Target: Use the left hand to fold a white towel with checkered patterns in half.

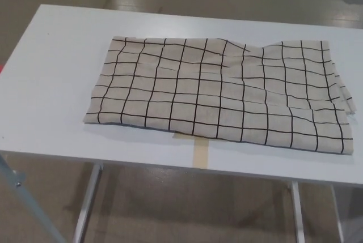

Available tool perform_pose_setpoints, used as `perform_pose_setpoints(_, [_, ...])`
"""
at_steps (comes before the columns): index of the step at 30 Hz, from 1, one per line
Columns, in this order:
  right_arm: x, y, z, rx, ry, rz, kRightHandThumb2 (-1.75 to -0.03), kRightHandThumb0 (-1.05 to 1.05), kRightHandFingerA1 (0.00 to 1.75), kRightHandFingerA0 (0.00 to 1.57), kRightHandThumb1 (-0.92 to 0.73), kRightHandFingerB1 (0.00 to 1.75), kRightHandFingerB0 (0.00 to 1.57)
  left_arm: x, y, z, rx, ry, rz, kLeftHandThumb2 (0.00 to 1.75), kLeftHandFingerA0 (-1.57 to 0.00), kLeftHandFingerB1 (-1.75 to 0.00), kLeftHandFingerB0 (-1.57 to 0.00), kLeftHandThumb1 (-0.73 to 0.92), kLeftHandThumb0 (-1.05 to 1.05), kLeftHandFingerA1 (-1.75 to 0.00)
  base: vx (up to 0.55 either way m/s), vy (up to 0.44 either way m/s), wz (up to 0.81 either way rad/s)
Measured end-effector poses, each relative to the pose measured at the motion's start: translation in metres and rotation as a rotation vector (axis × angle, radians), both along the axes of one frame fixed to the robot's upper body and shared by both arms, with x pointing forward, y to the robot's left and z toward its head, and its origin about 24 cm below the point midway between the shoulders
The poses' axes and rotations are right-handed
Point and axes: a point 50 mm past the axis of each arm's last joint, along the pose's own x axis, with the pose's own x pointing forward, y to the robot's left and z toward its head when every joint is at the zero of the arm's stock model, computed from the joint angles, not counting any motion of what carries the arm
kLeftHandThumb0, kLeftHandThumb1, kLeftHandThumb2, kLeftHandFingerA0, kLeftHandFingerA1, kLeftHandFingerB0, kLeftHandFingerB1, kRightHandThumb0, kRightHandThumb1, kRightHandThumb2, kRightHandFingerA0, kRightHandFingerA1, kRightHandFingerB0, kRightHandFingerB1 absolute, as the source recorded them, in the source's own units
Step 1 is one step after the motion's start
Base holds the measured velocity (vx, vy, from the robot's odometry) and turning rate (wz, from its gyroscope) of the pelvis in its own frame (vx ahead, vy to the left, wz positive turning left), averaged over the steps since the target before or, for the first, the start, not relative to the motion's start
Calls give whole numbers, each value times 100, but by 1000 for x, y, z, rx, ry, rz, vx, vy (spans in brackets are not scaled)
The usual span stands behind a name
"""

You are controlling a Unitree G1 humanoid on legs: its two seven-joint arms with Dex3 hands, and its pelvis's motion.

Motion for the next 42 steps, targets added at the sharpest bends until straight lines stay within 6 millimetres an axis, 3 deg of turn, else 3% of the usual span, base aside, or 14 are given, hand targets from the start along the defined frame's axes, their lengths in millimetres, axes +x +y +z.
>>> perform_pose_setpoints(4, [5, -2, 7, -8, -70, -15, -62, -50, 44, 37, -80, 41, 32, -1, 0, 0, -2, -3, 11, 53, -34, -31, -31, 42, -41, -35, 0, 0, 0])
perform_pose_setpoints(5, [5, -2, 7, -8, -75, -17, -63, -51, 44, 36, -80, 41, 32, -1, 0, 0, -2, -3, 12, 83, -11, -52, -11, 24, -23, -54, 0, 0, 0])
perform_pose_setpoints(6, [6, -2, 8, -11, -89, -21, -63, -51, 44, 36, -80, 41, 32, -1, 0, 0, -3, -3, 14, 83, -11, -52, -11, 24, -23, -54, 0, 0, 0])
perform_pose_setpoints(7, [7, -3, 10, -15, -106, -27, -96, -53, 56, 32, -63, 51, 24, -1, 0, 0, -5, -5, 19, 83, -9, -51, -8, 24, -24, -53, 0, 0, 0])
perform_pose_setpoints(8, [7, -4, 11, -17, -115, -30, -94, -58, 54, 29, -64, 51, 25, 0, 0, 0, -6, -11, 21, 62, -8, -35, -16, 37, -51, -38, 0, 0, 0])
perform_pose_setpoints(10, [7, -5, 12, -20, -131, -38, -94, -59, 52, 26, -63, 52, 27, 0, 1, 1, -7, -21, 27, 63, -8, -34, -13, 35, -50, -27, 0, 0, 0])
perform_pose_setpoints(11, [7, -6, 13, -21, -139, -43, -63, -50, 40, 29, -79, 40, 31, 0, 2, 1, -11, -23, 30, 54, -3, -26, -13, 42, -44, -27, 0, 0, 0])
perform_pose_setpoints(13, [6, -8, 14, -23, -154, -55, -63, -49, 39, 28, -79, 39, 30, 5, 6, 3, -14, -55, 56, 69, 0, -25, -5, 33, -48, -12, -6, -6, 11])
perform_pose_setpoints(21, [1, -15, 26, -28, -252, -96, -64, -49, 40, 27, -80, 37, 26, 106, 47, 59, -11, -552, 129, 71, 0, -26, 0, 34, -51, -9, 1, 0, -1])
perform_pose_setpoints(23, [-2, -16, 28, -26, -269, -104, -64, -49, 40, 27, -80, 37, 26, 117, 60, 73, -1, -638, 146, 53, 0, -30, 0, 40, -50, -13, 0, 0, 0])
perform_pose_setpoints(24, [-3, -17, 28, -26, -272, -105, -64, -49, 39, 26, -80, 37, 26, 118, 62, 75, 2, -647, 148, 69, 0, -26, 0, 33, -48, -8, 0, 0, 0])
perform_pose_setpoints(33, [-4, -19, 33, -13, -310, -113, -64, -49, 38, 26, -80, 37, 25, 113, 84, 91, 82, -701, 90, 55, 0, -21, 0, 37, -22, -12, 0, 0, 0])
perform_pose_setpoints(34, [-4, -19, 33, -13, -310, -113, -64, -49, 38, 26, -80, 37, 25, 112, 85, 91, 87, -700, 82, 61, 0, -31, 0, 25, -29, -8, 0, 0, 0])
perform_pose_setpoints(42, [-12, -15, 30, 7, -296, -119, -64, -49, 38, 29, -80, 37, 26, 98, 80, 101, 116, -737, -40, 65, 0, -24, 0, 33, -58, -7, 0, 0, 0])
